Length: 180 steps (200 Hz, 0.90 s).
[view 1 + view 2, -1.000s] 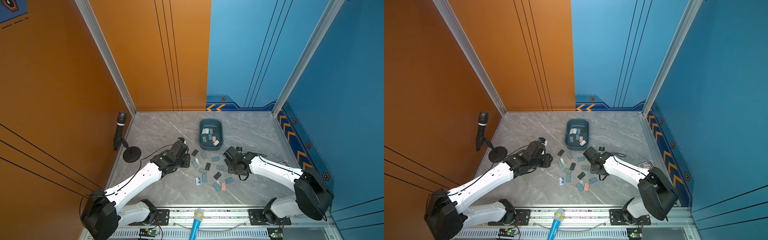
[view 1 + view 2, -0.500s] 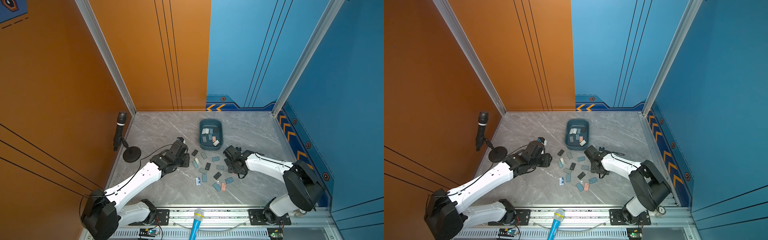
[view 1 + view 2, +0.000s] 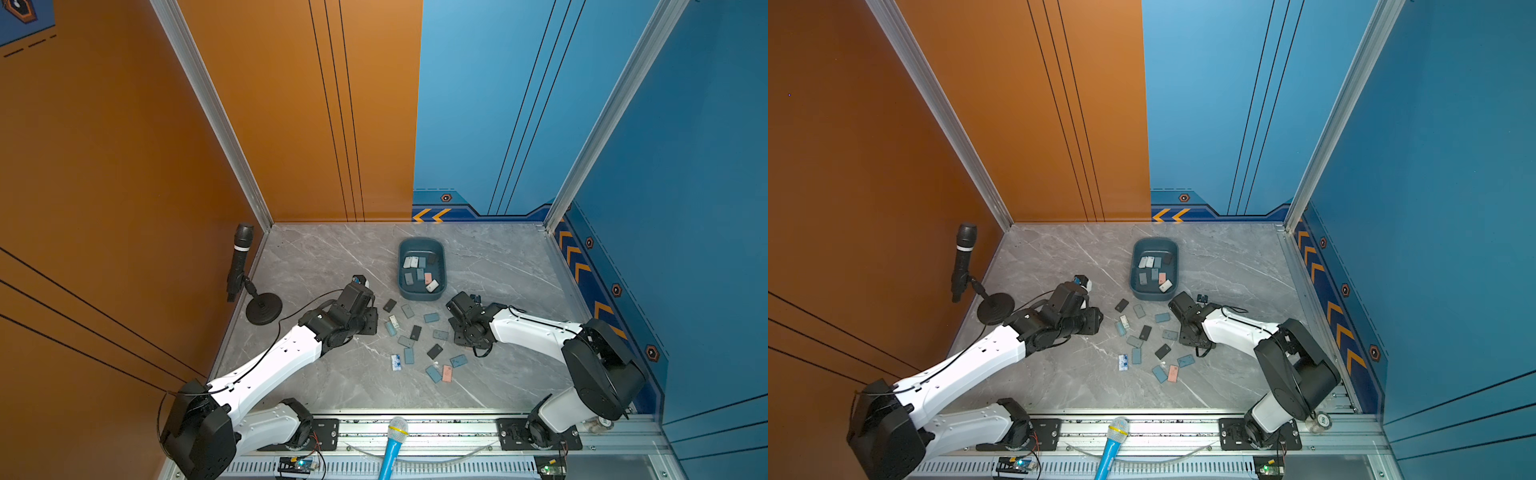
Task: Put the eraser in the storage box
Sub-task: Pick up the eraser from the center of the board.
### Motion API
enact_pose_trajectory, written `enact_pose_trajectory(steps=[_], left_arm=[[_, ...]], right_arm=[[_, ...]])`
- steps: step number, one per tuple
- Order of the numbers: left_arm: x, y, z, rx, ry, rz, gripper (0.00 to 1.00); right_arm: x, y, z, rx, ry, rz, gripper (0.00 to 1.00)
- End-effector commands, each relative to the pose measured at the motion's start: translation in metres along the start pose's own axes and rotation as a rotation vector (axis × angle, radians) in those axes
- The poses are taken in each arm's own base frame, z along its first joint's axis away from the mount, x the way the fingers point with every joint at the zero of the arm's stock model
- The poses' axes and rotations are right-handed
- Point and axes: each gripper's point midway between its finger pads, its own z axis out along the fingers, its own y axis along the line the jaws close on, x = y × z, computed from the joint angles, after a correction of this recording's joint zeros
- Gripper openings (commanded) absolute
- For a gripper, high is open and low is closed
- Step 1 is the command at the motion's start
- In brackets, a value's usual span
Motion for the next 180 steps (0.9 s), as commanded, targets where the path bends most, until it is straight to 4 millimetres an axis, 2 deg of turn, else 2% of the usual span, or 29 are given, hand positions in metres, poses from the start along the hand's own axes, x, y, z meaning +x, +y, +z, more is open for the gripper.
enact_pose_trajectory(steps=[1, 29, 59, 115, 180], left_arm=[[0.005, 0.009, 0.0, -0.019, 0.017, -0.015, 0.48], [0.002, 0.01, -0.001, -0.019, 0.016, -0.015, 0.48], [-0.001, 0.01, 0.001, -0.019, 0.028, -0.017, 0.48], [0.003, 0.01, 0.004, -0.014, 0.036, -0.036, 0.48], [0.006, 0.016, 0.005, -0.034, 0.037, -0.032, 0.48]], right_arm=[[0.027, -0.011, 0.016, 0.023, 0.085, 0.012, 0.37], [0.031, -0.012, 0.017, 0.024, 0.093, 0.019, 0.24], [0.03, -0.015, 0.012, 0.023, 0.074, 0.025, 0.15], [0.013, -0.013, -0.01, 0.003, 0.028, 0.016, 0.15], [-0.018, -0.004, -0.038, -0.031, -0.026, -0.003, 0.15]])
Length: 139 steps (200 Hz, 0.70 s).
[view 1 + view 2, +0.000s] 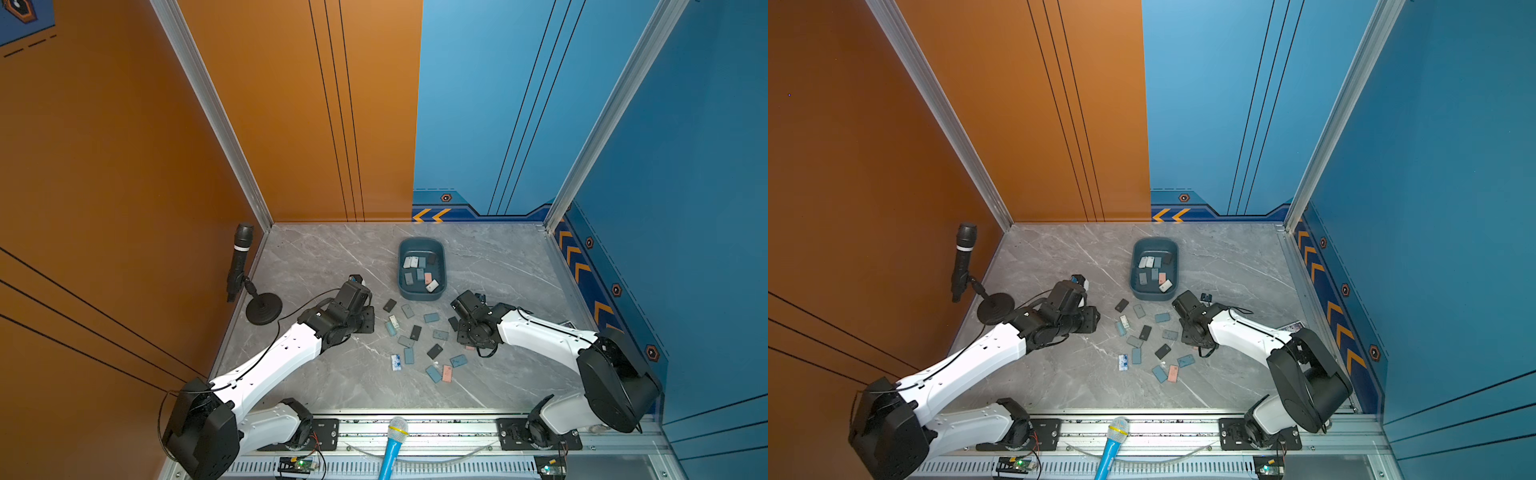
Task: Put the eraser in the storage box
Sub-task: Pick up the eraser from the center of the board, then place the eraser in the storage box.
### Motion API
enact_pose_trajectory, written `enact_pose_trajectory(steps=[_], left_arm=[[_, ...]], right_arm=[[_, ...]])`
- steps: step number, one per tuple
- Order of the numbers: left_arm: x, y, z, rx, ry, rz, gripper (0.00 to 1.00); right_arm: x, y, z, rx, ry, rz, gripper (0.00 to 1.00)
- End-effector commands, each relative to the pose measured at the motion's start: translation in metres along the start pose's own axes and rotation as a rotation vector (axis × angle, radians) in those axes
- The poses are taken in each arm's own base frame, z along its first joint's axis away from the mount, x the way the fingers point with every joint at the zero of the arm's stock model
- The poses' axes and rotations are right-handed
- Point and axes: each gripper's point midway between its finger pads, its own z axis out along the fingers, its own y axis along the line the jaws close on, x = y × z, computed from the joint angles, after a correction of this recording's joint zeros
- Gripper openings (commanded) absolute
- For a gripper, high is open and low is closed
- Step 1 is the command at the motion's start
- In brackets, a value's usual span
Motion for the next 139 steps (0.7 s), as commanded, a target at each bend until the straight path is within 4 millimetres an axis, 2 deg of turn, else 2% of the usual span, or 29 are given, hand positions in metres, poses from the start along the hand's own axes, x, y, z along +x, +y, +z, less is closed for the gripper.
enact_pose_trajectory(steps=[1, 34, 72, 114, 139], left_arm=[[0.005, 0.007, 0.001, -0.016, 0.021, -0.007, 0.48], [0.005, 0.006, 0.004, -0.019, 0.03, -0.01, 0.48], [0.005, 0.005, 0.007, -0.014, 0.041, -0.025, 0.48], [0.01, 0.013, 0.012, -0.055, 0.072, -0.032, 0.47], [0.011, 0.016, 0.011, -0.073, 0.079, -0.039, 0.48]], right_arm=[[-0.013, 0.001, -0.017, -0.005, -0.015, -0.025, 0.15], [-0.042, 0.013, -0.033, -0.031, -0.047, -0.049, 0.15], [-0.091, 0.038, -0.048, -0.072, -0.083, -0.09, 0.15], [-0.143, 0.086, -0.045, -0.135, -0.084, -0.146, 0.15], [-0.165, 0.117, -0.032, -0.161, -0.062, -0.182, 0.15]])
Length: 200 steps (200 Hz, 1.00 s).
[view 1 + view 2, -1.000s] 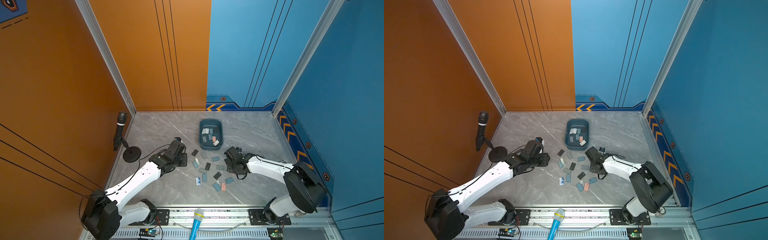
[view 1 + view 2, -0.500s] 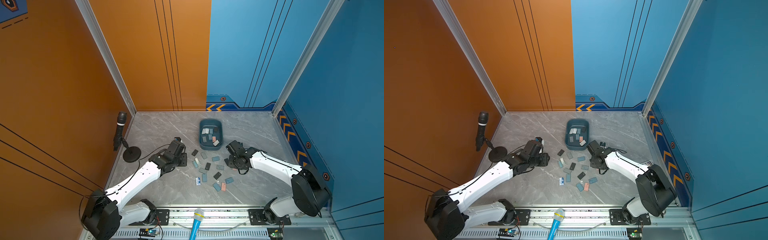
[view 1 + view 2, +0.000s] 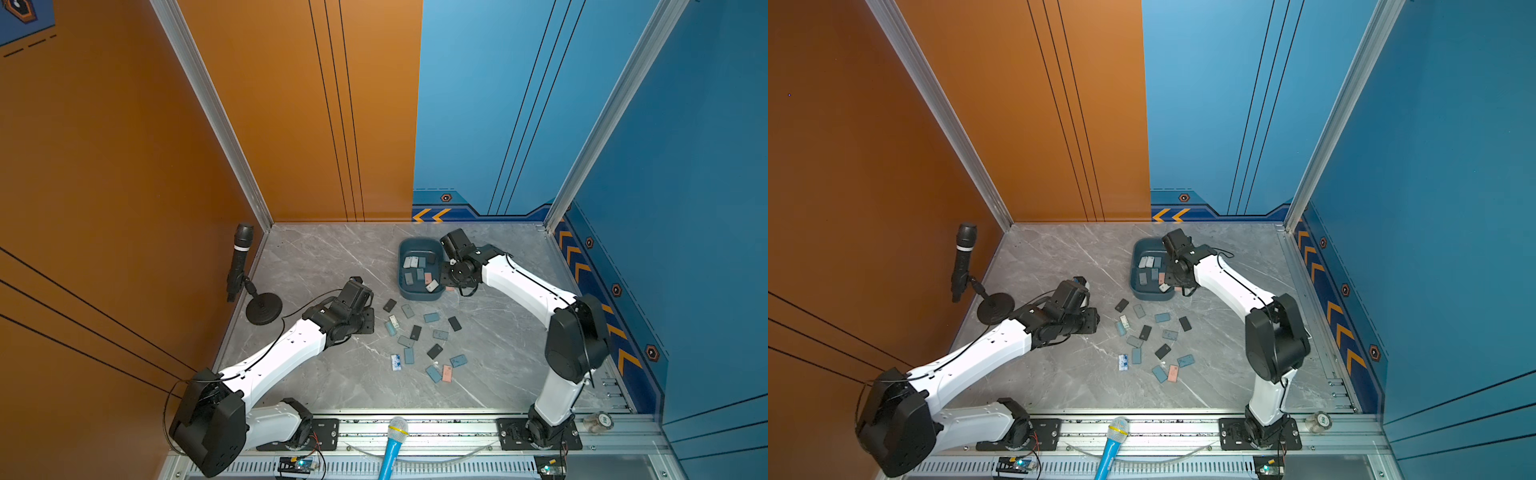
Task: Put the eraser in the storage box
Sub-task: Place the eraser in the storage box.
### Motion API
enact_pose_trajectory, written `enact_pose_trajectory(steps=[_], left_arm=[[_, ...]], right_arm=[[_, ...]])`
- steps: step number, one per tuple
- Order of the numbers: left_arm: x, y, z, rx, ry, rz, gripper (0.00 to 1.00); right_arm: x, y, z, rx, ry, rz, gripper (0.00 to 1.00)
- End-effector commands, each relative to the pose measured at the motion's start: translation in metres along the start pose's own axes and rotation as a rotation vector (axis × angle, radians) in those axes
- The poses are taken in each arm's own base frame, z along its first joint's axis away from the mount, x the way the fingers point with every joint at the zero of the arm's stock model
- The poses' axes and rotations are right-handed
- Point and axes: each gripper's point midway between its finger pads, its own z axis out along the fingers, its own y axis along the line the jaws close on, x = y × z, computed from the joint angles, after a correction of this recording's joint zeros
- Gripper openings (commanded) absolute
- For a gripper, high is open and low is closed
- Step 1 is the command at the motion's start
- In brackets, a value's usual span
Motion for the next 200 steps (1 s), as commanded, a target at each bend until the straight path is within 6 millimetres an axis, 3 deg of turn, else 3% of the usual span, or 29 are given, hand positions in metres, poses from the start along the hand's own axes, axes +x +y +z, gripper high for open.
enact_pose_trajectory(steps=[1, 19, 27, 55, 115, 155, 200], left_arm=[[0.0, 0.007, -0.003, -0.031, 0.016, -0.024, 0.47], [-0.001, 0.008, -0.004, -0.035, 0.012, -0.037, 0.47], [-0.001, 0.009, -0.003, -0.037, 0.013, -0.042, 0.47], [-0.001, 0.012, -0.002, -0.053, 0.024, -0.054, 0.48], [-0.006, 0.018, 0.0, -0.072, 0.042, -0.065, 0.47], [-0.007, 0.017, -0.001, -0.066, 0.044, -0.062, 0.47], [-0.007, 0.018, -0.003, -0.062, 0.046, -0.067, 0.47]], right_arm=[[-0.006, 0.016, 0.015, -0.019, 0.069, -0.068, 0.15], [-0.023, 0.032, 0.024, -0.045, 0.063, -0.076, 0.15], [-0.021, 0.035, 0.041, -0.041, 0.091, -0.079, 0.14], [-0.026, 0.049, 0.067, -0.062, 0.122, -0.081, 0.15], [-0.024, 0.07, 0.107, -0.084, 0.172, -0.079, 0.16], [-0.021, 0.078, 0.118, -0.098, 0.184, -0.071, 0.23], [-0.026, 0.079, 0.108, -0.096, 0.166, -0.077, 0.38]])
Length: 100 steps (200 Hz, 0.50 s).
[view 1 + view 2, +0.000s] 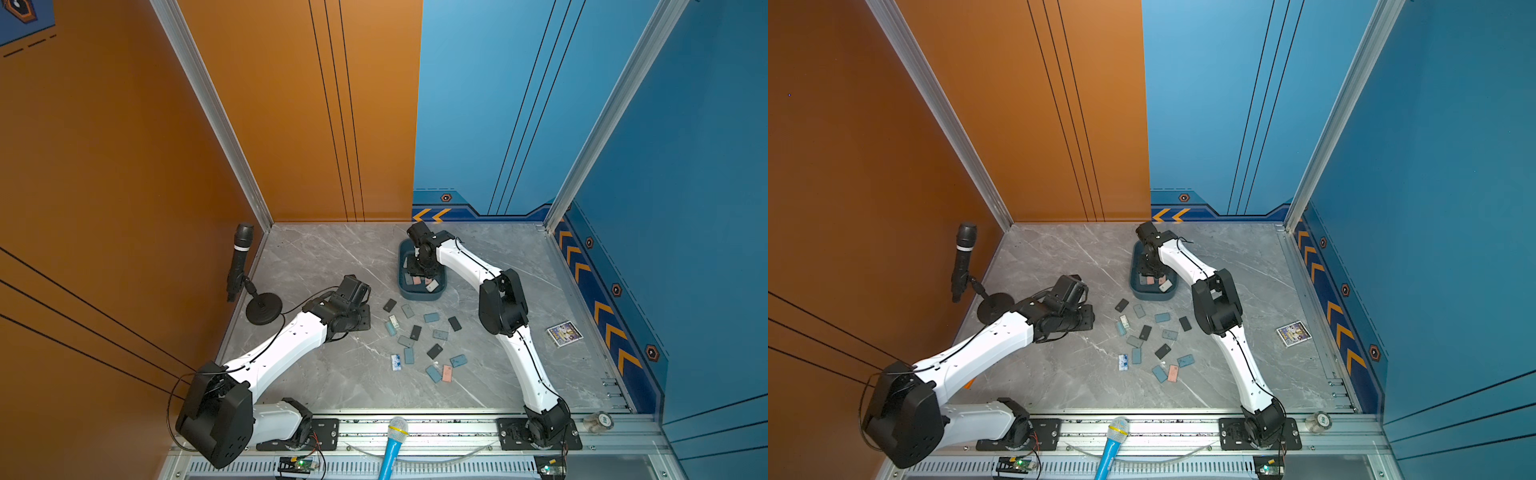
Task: Put the eraser in the storage box
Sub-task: Place the eraser in the storage box.
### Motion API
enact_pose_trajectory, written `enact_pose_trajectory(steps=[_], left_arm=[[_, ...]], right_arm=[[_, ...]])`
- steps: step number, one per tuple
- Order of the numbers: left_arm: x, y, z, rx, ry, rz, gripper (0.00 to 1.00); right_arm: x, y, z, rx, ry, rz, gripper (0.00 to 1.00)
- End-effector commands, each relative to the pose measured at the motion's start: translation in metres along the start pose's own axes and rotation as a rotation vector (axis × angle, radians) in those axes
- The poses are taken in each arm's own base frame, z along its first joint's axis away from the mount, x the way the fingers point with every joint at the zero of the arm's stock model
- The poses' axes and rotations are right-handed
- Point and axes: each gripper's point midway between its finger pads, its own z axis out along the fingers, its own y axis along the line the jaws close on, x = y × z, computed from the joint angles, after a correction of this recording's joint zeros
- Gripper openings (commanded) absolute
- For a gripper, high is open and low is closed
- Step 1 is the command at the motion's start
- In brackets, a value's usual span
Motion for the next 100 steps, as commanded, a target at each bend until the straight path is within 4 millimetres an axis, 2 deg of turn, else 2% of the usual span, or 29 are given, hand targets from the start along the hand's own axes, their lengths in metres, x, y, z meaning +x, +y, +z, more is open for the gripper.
enact_pose_trajectory(steps=[1, 37, 100], left_arm=[[-0.003, 0.002, -0.006, -0.003, 0.003, -0.006, 0.47], [-0.002, 0.004, -0.011, 0.003, -0.011, -0.021, 0.5], [0.007, -0.002, -0.015, 0.053, 0.003, -0.022, 0.51]], right_arm=[[-0.004, 0.004, -0.016, -0.005, -0.01, -0.002, 0.38], [-0.008, 0.009, -0.038, -0.007, -0.04, -0.023, 0.44], [-0.005, 0.014, -0.094, -0.013, -0.098, -0.071, 0.54]])
